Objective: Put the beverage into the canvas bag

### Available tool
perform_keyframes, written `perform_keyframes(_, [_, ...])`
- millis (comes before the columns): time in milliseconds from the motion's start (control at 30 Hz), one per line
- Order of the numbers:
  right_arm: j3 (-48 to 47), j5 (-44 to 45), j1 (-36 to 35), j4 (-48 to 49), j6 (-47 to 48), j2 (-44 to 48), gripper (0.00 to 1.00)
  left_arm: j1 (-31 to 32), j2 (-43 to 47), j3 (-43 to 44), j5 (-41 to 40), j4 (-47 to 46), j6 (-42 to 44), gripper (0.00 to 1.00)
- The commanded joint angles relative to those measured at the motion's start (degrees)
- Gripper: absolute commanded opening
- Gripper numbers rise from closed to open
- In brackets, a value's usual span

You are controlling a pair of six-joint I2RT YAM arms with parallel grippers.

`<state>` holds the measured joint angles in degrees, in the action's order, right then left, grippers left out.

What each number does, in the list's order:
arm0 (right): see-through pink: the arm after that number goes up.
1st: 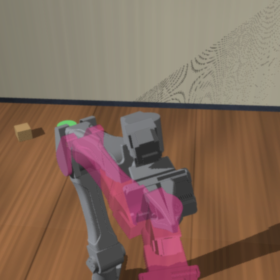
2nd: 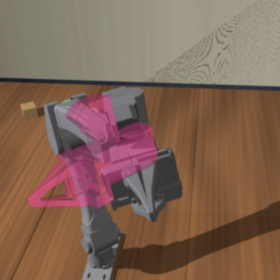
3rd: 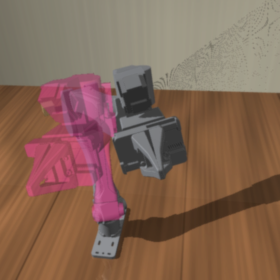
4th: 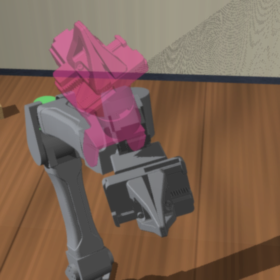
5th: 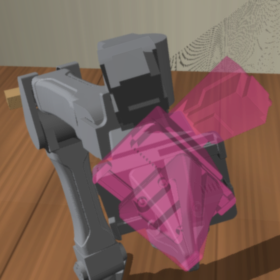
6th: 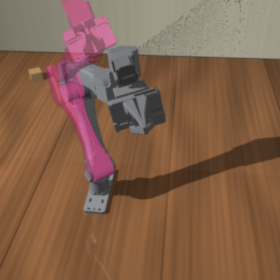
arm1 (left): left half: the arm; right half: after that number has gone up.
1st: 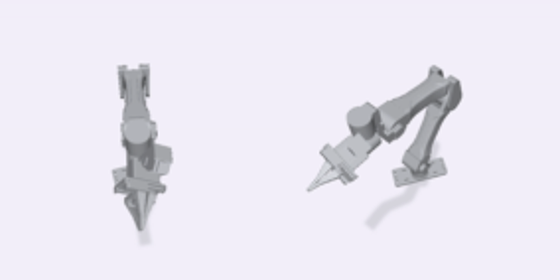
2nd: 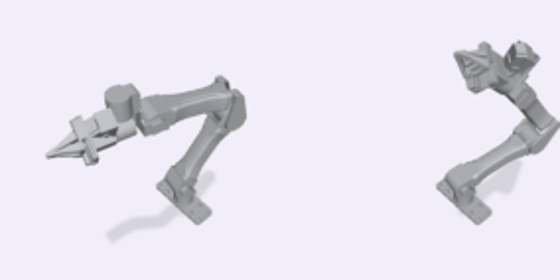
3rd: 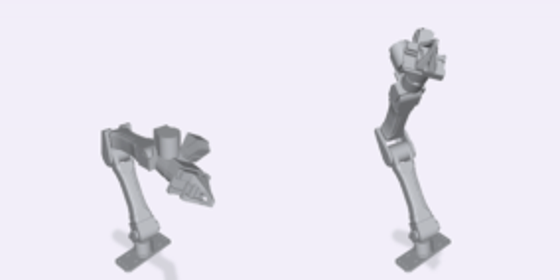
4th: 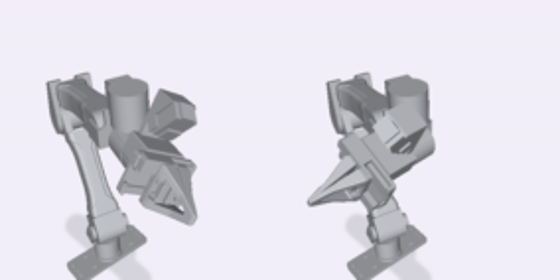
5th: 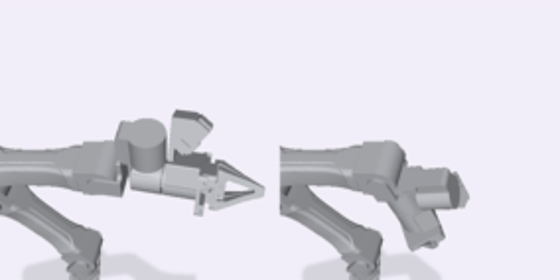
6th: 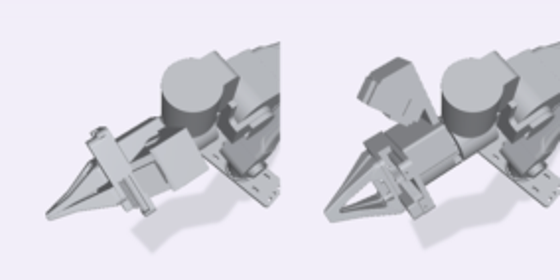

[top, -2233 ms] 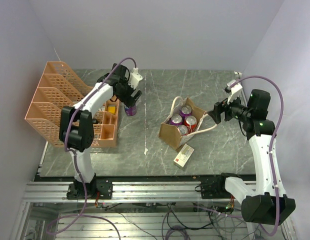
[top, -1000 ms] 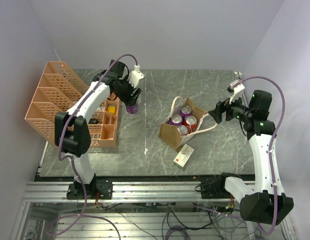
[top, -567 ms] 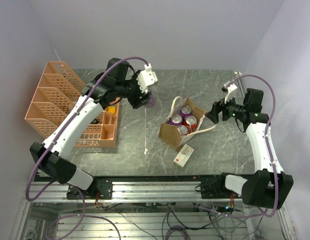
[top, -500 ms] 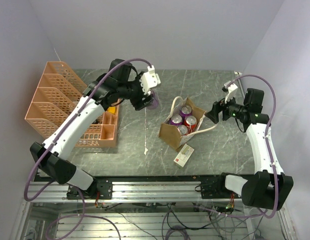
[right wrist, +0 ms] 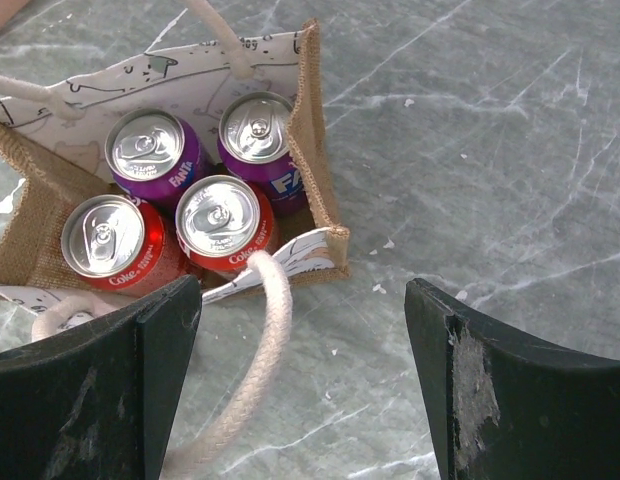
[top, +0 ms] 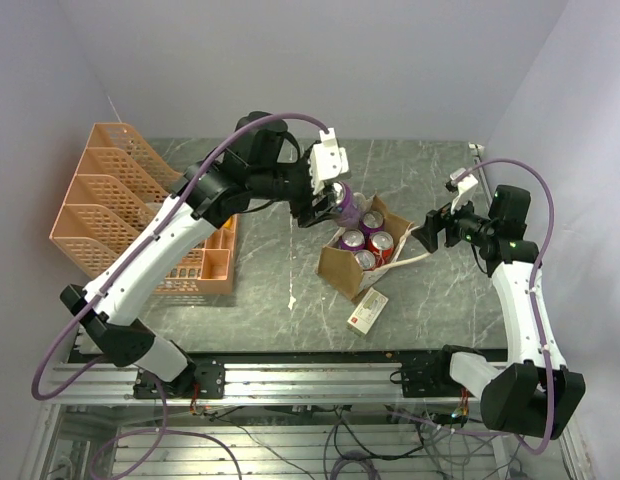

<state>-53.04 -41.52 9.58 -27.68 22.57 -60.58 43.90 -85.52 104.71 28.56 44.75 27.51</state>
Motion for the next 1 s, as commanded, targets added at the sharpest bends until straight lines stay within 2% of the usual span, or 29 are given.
perform_keyframes(0, [0.58, 1.37, 0.52, 1.39, -0.92, 1.11, 0.83, 3.07, -2.06, 4.64, 2.32, -5.67, -2.17, 0.07])
perform_keyframes(300, [1.05, 0.01, 2.38, 0.98, -0.49, 3.61, 0.83, 8.01, -7.7, 0.45, -2.28, -13.61, -7.48, 0.07])
perform_keyframes(567, [0.92, -0.53, 4.03, 0.93, -0.91, 4.26, 0.83, 9.32, -12.76, 0.12, -5.92, -15.68, -6.32, 0.07])
perform_keyframes(967, [1.43, -1.19, 4.15, 0.65, -0.45, 4.12, 0.84, 9.62, -14.49, -3.97, -10.53, -16.03, -1.67, 0.07])
